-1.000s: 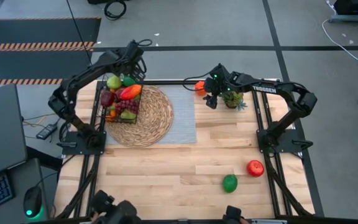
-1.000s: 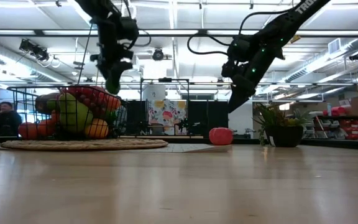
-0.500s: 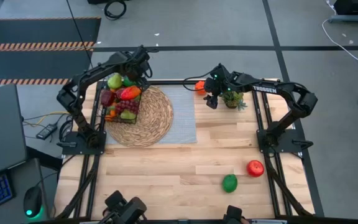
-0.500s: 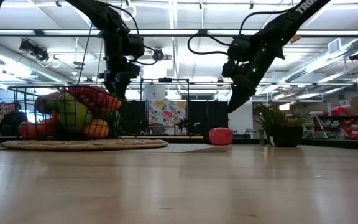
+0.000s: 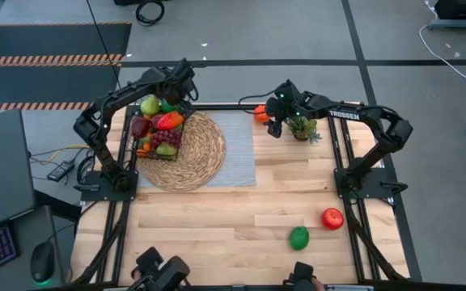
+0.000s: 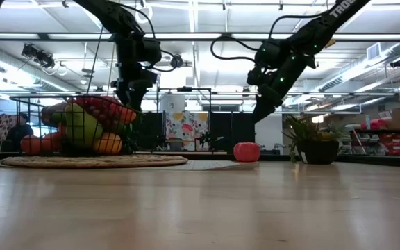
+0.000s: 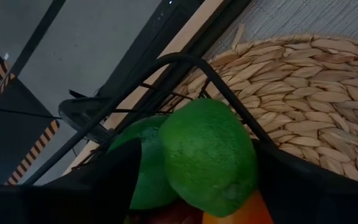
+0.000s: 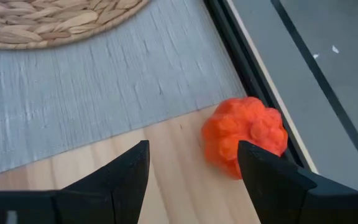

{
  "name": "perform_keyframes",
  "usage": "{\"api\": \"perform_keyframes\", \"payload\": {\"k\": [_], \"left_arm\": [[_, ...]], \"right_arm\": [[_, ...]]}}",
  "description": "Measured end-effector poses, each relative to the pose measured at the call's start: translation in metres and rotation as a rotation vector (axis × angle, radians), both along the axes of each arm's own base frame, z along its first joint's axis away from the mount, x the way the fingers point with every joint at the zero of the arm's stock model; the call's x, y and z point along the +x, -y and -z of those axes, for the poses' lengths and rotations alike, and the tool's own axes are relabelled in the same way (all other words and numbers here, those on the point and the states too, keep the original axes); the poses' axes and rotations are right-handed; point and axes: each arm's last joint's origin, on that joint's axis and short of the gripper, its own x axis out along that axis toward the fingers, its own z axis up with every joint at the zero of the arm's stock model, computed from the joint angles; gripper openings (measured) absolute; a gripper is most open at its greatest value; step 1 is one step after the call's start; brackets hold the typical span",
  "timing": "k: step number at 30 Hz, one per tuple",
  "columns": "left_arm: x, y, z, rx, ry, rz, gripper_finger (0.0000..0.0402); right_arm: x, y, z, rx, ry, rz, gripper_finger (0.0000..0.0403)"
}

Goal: Build produce basket
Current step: Put the top green lime into the wire basket, then put the orange pumpkin into the wire basket

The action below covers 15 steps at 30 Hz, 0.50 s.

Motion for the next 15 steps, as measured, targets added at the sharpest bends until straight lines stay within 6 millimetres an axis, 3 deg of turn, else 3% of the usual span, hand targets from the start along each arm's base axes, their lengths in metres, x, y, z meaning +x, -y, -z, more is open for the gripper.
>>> {"api": "perform_keyframes", "payload": {"k": [7, 15], "left_arm": [[-0.004, 0.006, -0.006, -0.003, -0.027, 0.023, 0.0314], [-0.016, 0.017, -0.031, 0.058, 0.014, 0.015, 0.0314]], "right_arm": [[0.001, 0.01, 0.005, -0.015, 0.024, 0.015, 0.0248], [-0.002, 0.025, 0.024, 0.009, -0.019, 0.047, 0.0248]]}}
